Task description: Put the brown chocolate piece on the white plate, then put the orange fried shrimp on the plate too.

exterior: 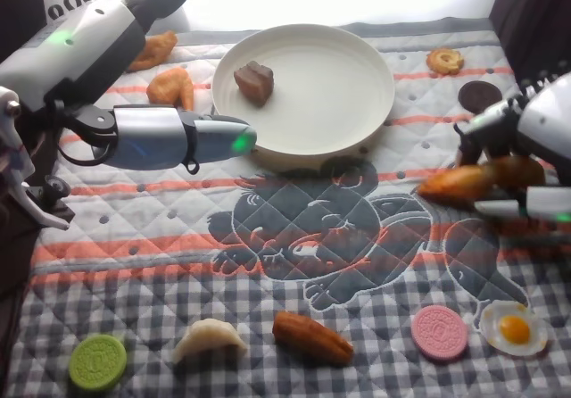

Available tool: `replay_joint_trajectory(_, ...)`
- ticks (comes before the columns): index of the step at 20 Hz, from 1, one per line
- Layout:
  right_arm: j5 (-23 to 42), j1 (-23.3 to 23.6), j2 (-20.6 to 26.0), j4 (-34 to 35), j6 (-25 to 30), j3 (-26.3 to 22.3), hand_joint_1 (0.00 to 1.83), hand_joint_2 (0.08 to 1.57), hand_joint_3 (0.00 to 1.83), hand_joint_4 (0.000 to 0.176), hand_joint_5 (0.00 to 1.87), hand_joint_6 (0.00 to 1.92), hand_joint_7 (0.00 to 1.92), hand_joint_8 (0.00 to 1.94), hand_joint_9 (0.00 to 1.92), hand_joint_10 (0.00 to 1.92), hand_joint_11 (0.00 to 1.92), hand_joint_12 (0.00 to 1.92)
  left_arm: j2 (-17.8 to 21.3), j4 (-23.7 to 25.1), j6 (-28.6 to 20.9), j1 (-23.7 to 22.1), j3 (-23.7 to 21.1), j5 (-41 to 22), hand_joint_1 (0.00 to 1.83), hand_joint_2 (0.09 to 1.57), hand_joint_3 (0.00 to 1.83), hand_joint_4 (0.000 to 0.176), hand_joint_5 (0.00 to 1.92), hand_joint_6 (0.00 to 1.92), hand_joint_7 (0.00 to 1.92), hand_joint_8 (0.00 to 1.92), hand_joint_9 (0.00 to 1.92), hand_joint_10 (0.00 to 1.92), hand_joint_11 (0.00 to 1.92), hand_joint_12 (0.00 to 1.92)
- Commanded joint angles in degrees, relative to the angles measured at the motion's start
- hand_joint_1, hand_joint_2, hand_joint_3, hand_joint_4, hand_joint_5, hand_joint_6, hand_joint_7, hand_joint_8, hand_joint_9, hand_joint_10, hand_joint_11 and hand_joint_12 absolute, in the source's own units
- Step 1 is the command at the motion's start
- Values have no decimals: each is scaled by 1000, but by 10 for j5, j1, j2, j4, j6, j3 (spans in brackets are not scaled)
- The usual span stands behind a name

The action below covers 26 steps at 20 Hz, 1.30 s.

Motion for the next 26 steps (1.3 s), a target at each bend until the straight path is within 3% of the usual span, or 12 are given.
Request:
replay_joint_trajectory(1, 76, 18, 1, 9, -3, 6, 1258, 1079, 0, 0, 1068, 684, 1083, 1002, 968, 1244, 733, 1613, 5, 15, -3, -3, -3, -75, 762, 851, 0, 155, 31, 7, 58, 5, 98, 5, 0, 393)
replay_joint_trajectory(3, 75, 54, -11, 8, -16, 17, 1351, 1071, 3, 0, 1015, 822, 1177, 618, 960, 1228, 697, 1462, 8, 14, -7, 2, -6, -86, 796, 836, 0, 143, 13, 1, 42, 1, 99, 1, 0, 371)
replay_joint_trajectory(9, 12, 196, -93, -21, -46, 81, 1382, 1089, 0, 0, 953, 939, 1076, 790, 972, 1134, 780, 1098, 20, 20, -41, 14, -9, -109, 718, 825, 0, 167, 26, 1, 54, 4, 100, 1, 0, 503)
replay_joint_trajectory(10, -8, 212, -112, -30, -47, 95, 1278, 1081, 0, 0, 985, 873, 1132, 823, 1096, 909, 909, 1249, 20, 21, -41, 13, -9, -108, 725, 824, 0, 174, 18, 1, 47, 1, 103, 1, 0, 541)
replay_joint_trajectory(11, -25, 222, -128, -37, -49, 106, 1274, 1094, 0, 0, 979, 774, 1103, 1001, 1209, 1083, 1059, 1511, 20, 21, -41, 13, -9, -107, 709, 827, 1, 170, 21, 1, 52, 1, 117, 4, 0, 619)
replay_joint_trajectory(12, -32, 225, -137, -38, -55, 111, 1252, 1122, 1, 0, 929, 987, 996, 1026, 1065, 967, 852, 1520, 20, 21, -41, 13, -9, -106, 698, 834, 2, 158, 23, 1, 68, 3, 133, 6, 0, 667)
replay_joint_trajectory(13, -34, 227, -144, -38, -59, 114, 1035, 1065, 0, 0, 671, 362, 879, 620, 860, 719, 625, 1402, 19, 21, -41, 13, -8, -105, 713, 838, 3, 154, 29, 3, 78, 5, 138, 6, 0, 675)
replay_joint_trajectory(15, -43, 228, -149, -37, -60, 118, 610, 945, 0, 107, 49, 15, 238, 41, 322, 120, 68, 1004, 18, 19, -41, 12, -7, -106, 704, 841, 3, 146, 26, 0, 79, 2, 125, 6, 0, 603)
replay_joint_trajectory(16, -43, 228, -149, -37, -61, 118, 554, 915, 0, 126, 9, 2, 121, 13, 220, 42, 13, 832, 18, 16, -41, 13, -7, -107, 704, 839, 1, 151, 28, 1, 83, 3, 124, 7, 0, 589)
replay_joint_trajectory(19, -38, 228, -148, -37, -61, 101, 444, 886, 0, 160, 0, 0, 0, 0, 16, 6, 0, 32, 21, 7, -43, 17, -8, -114, 715, 835, 0, 150, 28, 0, 80, 1, 115, 1, 0, 549)
replay_joint_trajectory(23, 19, 179, -83, -17, -61, 55, 504, 886, 2, 176, 0, 0, 0, 0, 62, 14, 98, 56, 36, 7, -87, 29, -7, -131, 766, 846, 1, 134, 39, 2, 61, 1, 72, 2, 0, 339)
replay_joint_trajectory(26, 137, 94, -13, 28, -60, -7, 378, 885, 0, 176, 0, 0, 0, 0, 0, 0, 53, 49, 63, 27, -186, 57, -4, -166, 740, 822, 0, 128, 79, 4, 95, 5, 109, 7, 0, 497)
